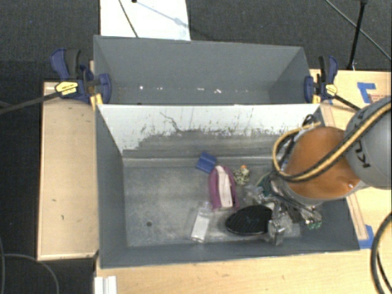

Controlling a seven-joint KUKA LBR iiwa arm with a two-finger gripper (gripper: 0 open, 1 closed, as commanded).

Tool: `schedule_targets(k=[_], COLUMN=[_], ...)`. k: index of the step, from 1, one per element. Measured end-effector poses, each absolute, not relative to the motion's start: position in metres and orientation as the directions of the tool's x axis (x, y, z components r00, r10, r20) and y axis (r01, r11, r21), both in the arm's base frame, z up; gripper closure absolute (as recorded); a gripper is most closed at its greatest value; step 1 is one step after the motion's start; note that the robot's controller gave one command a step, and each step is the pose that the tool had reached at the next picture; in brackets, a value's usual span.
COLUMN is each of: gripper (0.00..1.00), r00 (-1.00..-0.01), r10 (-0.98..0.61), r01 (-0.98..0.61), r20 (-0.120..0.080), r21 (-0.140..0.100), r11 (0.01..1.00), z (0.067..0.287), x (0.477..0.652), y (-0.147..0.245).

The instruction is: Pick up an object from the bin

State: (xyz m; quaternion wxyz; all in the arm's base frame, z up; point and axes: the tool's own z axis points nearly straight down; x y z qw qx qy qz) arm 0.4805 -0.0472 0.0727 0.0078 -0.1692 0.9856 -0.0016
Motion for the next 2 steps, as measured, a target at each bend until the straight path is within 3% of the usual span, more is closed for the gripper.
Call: schedule_targets(k=[1,2], gripper=[1.00,1.00], r00=[-0.943,-0.944], r10=[-0.334,-0.330], r01=[-0.334,-0.330], r20=[-0.010,-0.005], r21=[-0.004,-0.002], r11=[0.943,0.944], z=[0.071,0.114], x=[0.479,0.480], y=[-0.047,-0.047])
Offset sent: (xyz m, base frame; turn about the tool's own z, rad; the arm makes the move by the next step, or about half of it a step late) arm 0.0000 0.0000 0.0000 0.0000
